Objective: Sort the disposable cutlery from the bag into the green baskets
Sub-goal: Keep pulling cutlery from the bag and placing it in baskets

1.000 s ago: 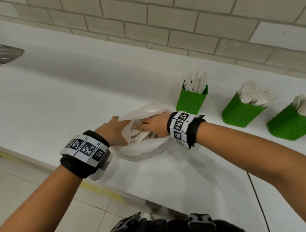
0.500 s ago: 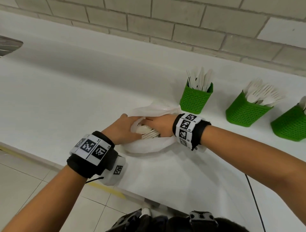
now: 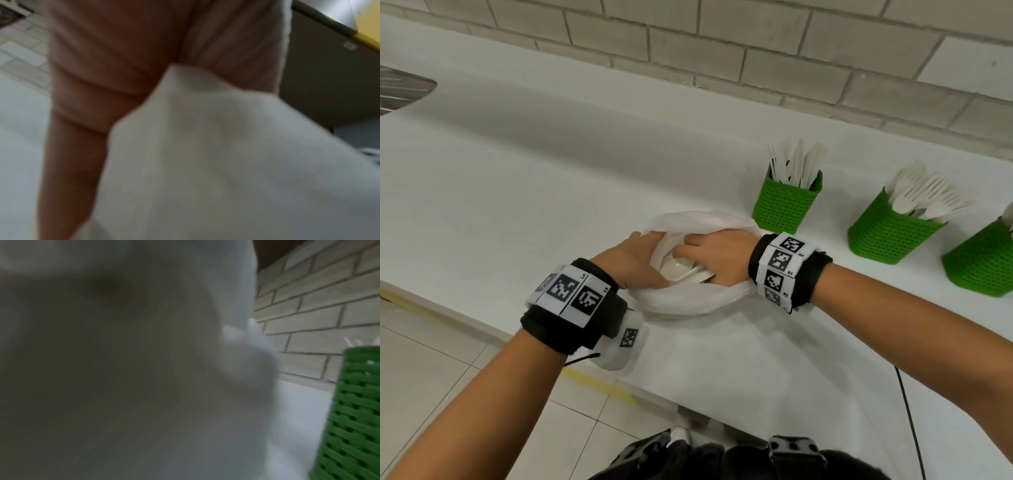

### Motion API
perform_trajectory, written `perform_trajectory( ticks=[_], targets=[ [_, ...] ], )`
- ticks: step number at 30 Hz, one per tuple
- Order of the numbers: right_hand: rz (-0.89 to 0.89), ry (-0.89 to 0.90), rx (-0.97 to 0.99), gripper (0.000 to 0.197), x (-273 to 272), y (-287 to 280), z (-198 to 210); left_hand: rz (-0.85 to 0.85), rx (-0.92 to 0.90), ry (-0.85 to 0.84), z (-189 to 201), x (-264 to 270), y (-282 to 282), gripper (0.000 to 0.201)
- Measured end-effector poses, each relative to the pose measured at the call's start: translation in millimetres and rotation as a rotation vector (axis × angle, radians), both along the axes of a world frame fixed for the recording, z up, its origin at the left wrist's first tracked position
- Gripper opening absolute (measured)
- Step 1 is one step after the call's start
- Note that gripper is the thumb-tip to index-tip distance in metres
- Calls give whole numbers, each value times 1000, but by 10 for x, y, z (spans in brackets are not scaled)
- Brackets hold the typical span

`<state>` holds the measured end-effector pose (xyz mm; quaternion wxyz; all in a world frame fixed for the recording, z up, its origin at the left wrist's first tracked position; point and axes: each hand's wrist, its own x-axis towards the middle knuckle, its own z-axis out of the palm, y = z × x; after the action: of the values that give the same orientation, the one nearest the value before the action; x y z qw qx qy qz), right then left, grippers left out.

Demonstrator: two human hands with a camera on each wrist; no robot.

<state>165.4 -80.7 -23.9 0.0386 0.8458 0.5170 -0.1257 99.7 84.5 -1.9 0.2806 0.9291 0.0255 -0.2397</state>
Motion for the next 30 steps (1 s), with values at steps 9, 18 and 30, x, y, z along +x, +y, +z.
perform_trajectory(
  ticks=[9, 18, 30],
  targets=[
    [-175, 2, 102, 48, 13, -65, -65, 0, -128, -41, 42, -77, 73, 68],
    [-221, 226, 180, 44, 71, -179, 140, 36, -238, -1, 133, -67, 46, 76],
    [-397, 558, 586, 13, -51, -166, 367, 52, -296, 13, 42, 45, 59, 74]
  ],
)
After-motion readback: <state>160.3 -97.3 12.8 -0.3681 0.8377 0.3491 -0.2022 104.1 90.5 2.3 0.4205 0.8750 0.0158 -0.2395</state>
